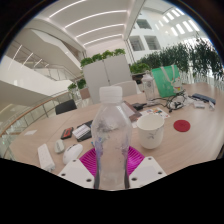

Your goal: Pour water

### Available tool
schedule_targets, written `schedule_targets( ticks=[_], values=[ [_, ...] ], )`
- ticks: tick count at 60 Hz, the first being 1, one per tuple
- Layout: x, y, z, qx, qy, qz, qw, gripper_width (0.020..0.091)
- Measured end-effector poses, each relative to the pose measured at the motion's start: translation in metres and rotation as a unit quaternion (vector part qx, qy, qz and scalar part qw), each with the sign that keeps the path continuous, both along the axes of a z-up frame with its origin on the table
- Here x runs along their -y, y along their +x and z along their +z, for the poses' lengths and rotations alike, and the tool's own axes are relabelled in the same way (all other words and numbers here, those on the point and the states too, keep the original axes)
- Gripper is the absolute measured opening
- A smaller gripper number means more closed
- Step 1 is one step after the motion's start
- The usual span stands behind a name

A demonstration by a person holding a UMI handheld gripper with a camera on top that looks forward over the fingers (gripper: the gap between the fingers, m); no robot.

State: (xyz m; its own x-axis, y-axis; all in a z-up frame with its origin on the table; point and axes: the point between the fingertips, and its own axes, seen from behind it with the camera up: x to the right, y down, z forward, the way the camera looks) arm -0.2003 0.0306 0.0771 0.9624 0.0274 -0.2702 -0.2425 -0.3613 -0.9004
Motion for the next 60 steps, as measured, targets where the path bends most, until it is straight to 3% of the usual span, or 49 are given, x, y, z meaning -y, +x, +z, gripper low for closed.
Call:
schedule_targets(
  ticks=[5, 14, 24, 29, 39, 49, 54, 60],
  values=[
    [-0.019, -0.019, 0.033, -0.087, -0.004, 0.015, 0.996, 0.0335],
    [-0.054, -0.038, 0.087, -0.328, -0.031, -0.004, 0.944, 0.0335],
    [-0.090, -0.040, 0.114, -0.658, -0.071, 0.008, 0.749, 0.0334],
    [-0.097, -0.037, 0.106, -0.733, -0.105, -0.009, 0.672, 0.0334],
    [-0.087, -0.020, 0.134, -0.834, -0.094, 0.019, 0.543, 0.0334],
    [-0.106, -0.001, 0.128, -0.876, -0.077, -0.026, 0.476, 0.0334],
    [-0.103, 0.000, 0.123, -0.873, -0.083, -0.036, 0.480, 0.0333],
    [-0.103, -0.010, 0.126, -0.850, -0.099, -0.019, 0.517, 0.0333]
  ],
)
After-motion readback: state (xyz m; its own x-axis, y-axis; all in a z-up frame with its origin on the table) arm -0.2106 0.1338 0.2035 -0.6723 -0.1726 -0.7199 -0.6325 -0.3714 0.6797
